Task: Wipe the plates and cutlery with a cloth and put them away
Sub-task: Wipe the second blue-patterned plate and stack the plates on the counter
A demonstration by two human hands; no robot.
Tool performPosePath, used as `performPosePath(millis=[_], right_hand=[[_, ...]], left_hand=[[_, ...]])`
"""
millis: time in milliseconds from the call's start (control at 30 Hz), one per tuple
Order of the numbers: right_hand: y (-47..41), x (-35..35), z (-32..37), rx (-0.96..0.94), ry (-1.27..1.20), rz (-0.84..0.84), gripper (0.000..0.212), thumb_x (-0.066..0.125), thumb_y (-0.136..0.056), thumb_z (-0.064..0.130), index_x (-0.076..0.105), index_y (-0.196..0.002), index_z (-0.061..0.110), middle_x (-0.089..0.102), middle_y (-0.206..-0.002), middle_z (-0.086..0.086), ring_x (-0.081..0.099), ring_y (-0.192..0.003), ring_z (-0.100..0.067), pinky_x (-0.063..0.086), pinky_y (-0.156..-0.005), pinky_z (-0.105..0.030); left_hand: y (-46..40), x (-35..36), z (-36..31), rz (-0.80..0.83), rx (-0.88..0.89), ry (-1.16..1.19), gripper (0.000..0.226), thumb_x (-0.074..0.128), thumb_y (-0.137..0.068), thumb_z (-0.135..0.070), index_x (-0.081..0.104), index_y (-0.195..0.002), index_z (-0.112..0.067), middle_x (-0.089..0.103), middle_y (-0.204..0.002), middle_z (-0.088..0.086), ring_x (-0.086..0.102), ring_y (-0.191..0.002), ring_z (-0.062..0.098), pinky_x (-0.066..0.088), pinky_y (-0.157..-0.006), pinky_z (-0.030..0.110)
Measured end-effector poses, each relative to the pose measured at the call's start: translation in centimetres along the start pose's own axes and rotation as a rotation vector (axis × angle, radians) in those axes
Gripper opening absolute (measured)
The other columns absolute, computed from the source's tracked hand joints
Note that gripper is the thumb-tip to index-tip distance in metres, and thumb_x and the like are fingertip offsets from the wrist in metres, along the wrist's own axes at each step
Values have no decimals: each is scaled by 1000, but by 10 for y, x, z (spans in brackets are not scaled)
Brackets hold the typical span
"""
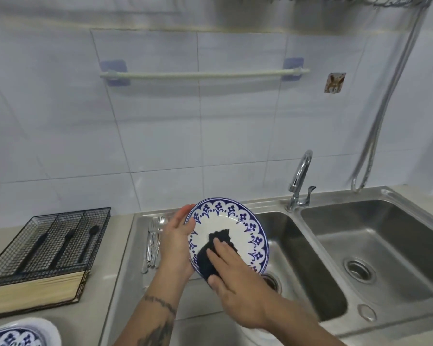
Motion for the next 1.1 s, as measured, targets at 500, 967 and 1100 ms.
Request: performPosePath(millis=[500, 967, 1100], right_hand=[[-36, -15, -57, 180, 361, -82, 61, 19, -101, 35, 4, -155, 10, -11, -160, 1, -6, -149, -18, -6, -118, -29], [-49, -12, -53, 179, 207, -204, 64, 33, -102, 34, 1, -155, 17, -16, -161, 3, -14, -147, -13, -1, -121, -35], [-43, 0, -17, -26, 36, -127, 62, 37, -98, 19, 13, -155, 22, -3, -160, 13, -9, -146, -4, -5, -120, -29]], left_hand=[[-17, -11, 0, 54, -75, 31, 31, 53, -93, 8, 69, -108, -13, 74, -108, 11, 69, -88, 30, 56, -81, 46], [-18, 12, 27, 134, -187, 51, 34, 49, -94, 8, 64, -118, -10, 68, -120, 22, 69, -96, 36, 58, -84, 48], [-22, 11, 31, 130, -199, 60, 32, 50, -96, 4, 66, -116, -14, 71, -115, 18, 69, -99, 35, 53, -95, 53]])
Point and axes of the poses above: each hand's wrist, its own y-axis away from the middle knuckle, its own x-axis out of the palm, z = x × y, the point moved 7 cm from there along -y, towards the middle knuckle
